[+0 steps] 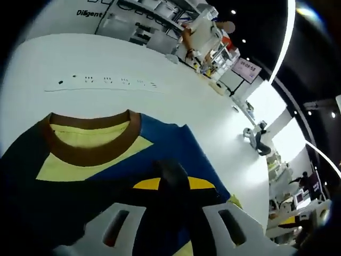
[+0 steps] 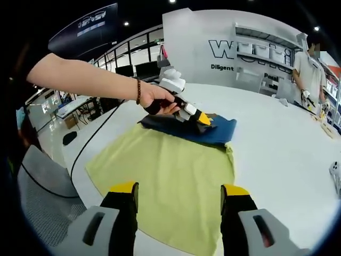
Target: Fold the garment on the visible template until the final outline fits inside the template.
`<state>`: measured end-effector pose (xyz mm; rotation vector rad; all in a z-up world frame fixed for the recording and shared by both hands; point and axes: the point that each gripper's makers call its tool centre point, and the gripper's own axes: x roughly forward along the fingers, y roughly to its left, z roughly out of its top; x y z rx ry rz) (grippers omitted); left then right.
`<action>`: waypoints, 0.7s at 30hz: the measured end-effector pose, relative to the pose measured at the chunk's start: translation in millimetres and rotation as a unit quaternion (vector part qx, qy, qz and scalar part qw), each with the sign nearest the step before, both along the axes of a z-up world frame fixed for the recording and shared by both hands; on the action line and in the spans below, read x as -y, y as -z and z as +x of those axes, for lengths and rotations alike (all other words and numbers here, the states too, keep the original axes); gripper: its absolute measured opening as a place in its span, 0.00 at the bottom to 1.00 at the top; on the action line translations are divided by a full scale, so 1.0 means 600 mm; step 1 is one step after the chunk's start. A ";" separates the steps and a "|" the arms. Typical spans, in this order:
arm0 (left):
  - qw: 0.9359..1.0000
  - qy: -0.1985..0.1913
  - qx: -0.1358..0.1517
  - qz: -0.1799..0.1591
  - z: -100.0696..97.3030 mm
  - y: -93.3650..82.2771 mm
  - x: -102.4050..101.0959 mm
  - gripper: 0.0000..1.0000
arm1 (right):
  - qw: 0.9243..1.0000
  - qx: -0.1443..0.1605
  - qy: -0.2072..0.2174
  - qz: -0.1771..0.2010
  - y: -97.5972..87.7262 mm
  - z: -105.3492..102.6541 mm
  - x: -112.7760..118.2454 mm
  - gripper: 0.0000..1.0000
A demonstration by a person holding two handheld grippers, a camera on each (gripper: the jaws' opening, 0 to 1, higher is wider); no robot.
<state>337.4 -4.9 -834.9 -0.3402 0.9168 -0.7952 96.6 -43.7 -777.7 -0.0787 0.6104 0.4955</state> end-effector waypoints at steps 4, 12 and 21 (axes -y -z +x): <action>1.000 -0.002 -0.014 -0.017 -0.002 0.000 0.002 0.00 | 1.000 0.000 0.003 0.001 0.001 0.000 0.002 0.60; 0.999 -0.002 0.011 -0.044 0.003 -0.030 0.010 0.00 | 1.000 -0.003 0.002 0.001 0.006 -0.001 0.002 0.59; 0.996 -0.021 0.043 -0.072 0.019 -0.066 0.017 0.00 | 1.000 -0.003 0.000 0.002 0.006 0.000 0.000 0.59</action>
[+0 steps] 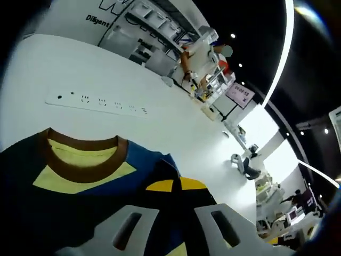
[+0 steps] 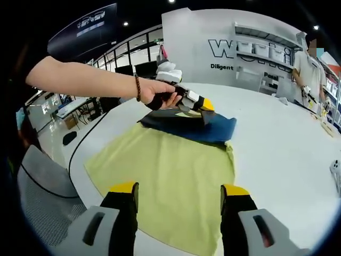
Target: Fold the garment on the visible template until the final outline fits inside the template.
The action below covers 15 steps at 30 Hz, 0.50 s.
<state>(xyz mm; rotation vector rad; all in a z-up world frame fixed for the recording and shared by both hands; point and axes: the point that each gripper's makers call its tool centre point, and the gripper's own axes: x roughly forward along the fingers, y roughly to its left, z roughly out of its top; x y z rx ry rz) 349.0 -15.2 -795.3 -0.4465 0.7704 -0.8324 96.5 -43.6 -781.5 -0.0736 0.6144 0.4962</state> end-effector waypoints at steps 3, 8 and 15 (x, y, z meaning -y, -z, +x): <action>0.999 -0.025 0.014 -0.014 0.017 -0.013 0.010 0.00 | 1.000 0.000 0.001 0.000 0.001 0.000 0.002 0.59; 0.995 -0.014 0.089 0.035 0.027 -0.008 0.024 0.00 | 1.000 -0.003 0.006 0.000 0.004 -0.001 0.009 0.59; 0.994 0.002 0.096 0.056 0.007 0.018 0.052 0.00 | 1.000 -0.007 0.007 -0.001 0.008 -0.001 0.011 0.59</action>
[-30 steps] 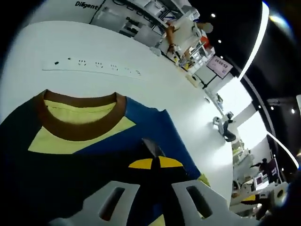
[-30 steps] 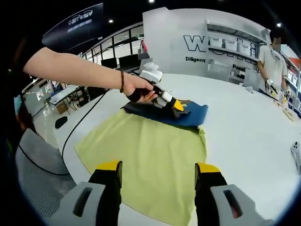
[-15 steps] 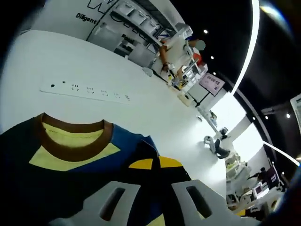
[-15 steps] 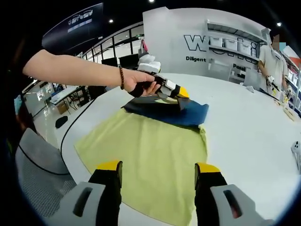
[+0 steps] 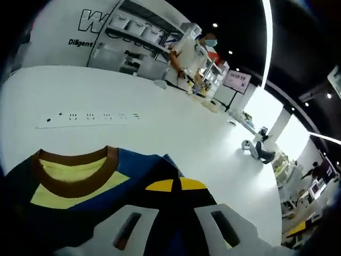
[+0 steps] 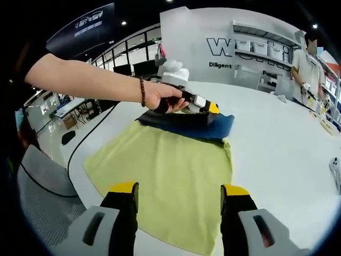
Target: Fold the garment on the visible template until the final outline fits inside the template.
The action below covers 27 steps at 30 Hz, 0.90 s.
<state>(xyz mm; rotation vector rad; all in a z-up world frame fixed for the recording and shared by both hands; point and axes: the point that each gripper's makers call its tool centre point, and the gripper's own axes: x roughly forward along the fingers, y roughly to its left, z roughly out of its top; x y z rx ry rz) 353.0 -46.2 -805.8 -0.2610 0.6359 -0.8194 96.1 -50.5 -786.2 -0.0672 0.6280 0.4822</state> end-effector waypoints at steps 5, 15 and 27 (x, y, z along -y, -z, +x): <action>1.000 -0.001 -0.001 0.032 -0.003 0.020 0.000 0.00 | 1.000 -0.001 0.000 -0.001 0.002 -0.001 0.001 0.59; 0.998 -0.001 0.000 0.056 -0.003 0.033 0.002 0.00 | 1.000 -0.002 -0.001 0.000 0.001 0.001 0.000 0.59; 0.998 -0.004 -0.007 0.056 -0.005 0.039 0.014 0.03 | 1.000 -0.002 0.001 0.001 0.000 -0.001 0.001 0.59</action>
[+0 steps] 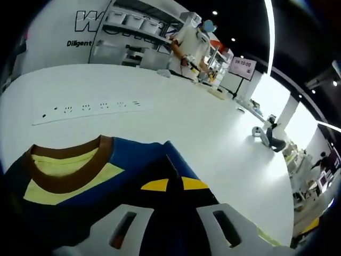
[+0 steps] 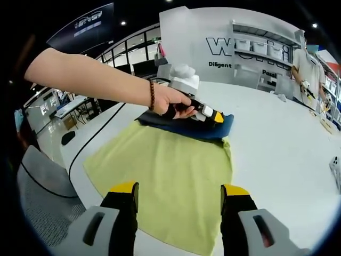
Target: Fold the garment on the visible template until the final outline fits inside the template.
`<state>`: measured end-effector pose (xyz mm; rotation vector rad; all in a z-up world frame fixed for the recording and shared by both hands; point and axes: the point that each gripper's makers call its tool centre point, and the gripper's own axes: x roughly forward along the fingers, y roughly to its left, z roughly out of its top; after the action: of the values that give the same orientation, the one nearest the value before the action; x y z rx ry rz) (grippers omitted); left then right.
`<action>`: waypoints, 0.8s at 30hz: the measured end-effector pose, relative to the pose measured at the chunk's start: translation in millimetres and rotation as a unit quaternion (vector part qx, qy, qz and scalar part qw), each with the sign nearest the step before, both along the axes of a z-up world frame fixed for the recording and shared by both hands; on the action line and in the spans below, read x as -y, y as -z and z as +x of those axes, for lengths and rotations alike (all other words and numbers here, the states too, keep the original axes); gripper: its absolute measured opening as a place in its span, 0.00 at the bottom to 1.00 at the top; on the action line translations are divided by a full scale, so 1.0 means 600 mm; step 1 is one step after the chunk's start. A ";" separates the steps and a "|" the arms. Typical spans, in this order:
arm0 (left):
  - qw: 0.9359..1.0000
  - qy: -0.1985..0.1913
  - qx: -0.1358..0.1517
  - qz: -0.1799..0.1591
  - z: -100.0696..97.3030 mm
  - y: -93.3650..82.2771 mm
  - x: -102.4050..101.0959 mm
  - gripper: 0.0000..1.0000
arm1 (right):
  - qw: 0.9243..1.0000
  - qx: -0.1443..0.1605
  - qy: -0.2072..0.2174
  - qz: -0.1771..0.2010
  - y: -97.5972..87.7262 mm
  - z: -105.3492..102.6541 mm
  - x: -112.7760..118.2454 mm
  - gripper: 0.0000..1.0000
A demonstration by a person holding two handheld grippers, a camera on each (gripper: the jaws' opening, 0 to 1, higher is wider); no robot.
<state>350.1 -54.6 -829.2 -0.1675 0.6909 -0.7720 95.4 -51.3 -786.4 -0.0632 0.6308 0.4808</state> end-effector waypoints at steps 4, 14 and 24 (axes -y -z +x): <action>1.000 0.000 -0.003 0.003 -0.002 0.004 0.002 0.04 | 1.000 0.003 0.002 -0.001 -0.003 0.000 0.002 0.59; 1.000 0.030 -0.004 -0.005 -0.019 -0.003 0.023 0.18 | 1.000 0.001 -0.003 0.000 -0.002 -0.001 -0.005 0.59; 0.991 0.115 0.066 0.030 -0.047 -0.029 0.028 0.31 | 1.000 0.006 -0.008 -0.001 -0.006 0.002 -0.008 0.59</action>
<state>322.0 -71.6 -812.1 0.0192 0.6132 -0.9727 96.4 -46.5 -783.0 -0.0722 0.6201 0.4943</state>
